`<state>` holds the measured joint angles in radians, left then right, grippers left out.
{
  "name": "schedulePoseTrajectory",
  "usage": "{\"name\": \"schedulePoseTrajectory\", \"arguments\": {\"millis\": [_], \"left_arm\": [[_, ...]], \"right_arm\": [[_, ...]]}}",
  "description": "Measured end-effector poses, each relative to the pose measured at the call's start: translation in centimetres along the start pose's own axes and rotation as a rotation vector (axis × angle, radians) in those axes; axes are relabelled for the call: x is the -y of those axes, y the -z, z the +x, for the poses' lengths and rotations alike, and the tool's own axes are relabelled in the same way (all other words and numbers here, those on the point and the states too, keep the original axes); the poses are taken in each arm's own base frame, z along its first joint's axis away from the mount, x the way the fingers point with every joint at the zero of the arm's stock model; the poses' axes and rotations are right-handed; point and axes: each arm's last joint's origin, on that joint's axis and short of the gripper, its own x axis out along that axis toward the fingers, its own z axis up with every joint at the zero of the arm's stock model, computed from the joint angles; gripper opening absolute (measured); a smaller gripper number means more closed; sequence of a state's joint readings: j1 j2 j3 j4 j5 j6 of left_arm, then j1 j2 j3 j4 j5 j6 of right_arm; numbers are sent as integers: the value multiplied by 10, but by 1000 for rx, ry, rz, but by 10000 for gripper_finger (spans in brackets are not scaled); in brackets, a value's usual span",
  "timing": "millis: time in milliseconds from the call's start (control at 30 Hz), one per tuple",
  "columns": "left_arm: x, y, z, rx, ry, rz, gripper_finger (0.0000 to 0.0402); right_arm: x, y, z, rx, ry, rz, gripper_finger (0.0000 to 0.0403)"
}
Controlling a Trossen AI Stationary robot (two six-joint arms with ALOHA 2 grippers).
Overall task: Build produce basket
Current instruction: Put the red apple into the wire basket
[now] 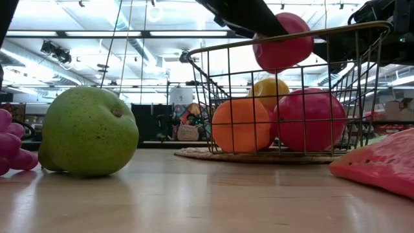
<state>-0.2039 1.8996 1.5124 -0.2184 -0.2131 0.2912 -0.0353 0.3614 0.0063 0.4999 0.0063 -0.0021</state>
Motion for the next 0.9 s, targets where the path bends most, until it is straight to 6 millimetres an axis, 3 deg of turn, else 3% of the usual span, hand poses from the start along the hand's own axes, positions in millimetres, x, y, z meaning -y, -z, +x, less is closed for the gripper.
{"name": "schedulePoseTrajectory", "arguments": {"millis": [600, 900], "left_arm": [[-6, 2, 2, 9, 23, -63, 400], [-6, 6, 2, -29, 64, -198, 400]], "right_arm": [[0, 0, 0, 0, 0, 0, 231], [0, 0, 0, 0, 0, 0, 231]]}}
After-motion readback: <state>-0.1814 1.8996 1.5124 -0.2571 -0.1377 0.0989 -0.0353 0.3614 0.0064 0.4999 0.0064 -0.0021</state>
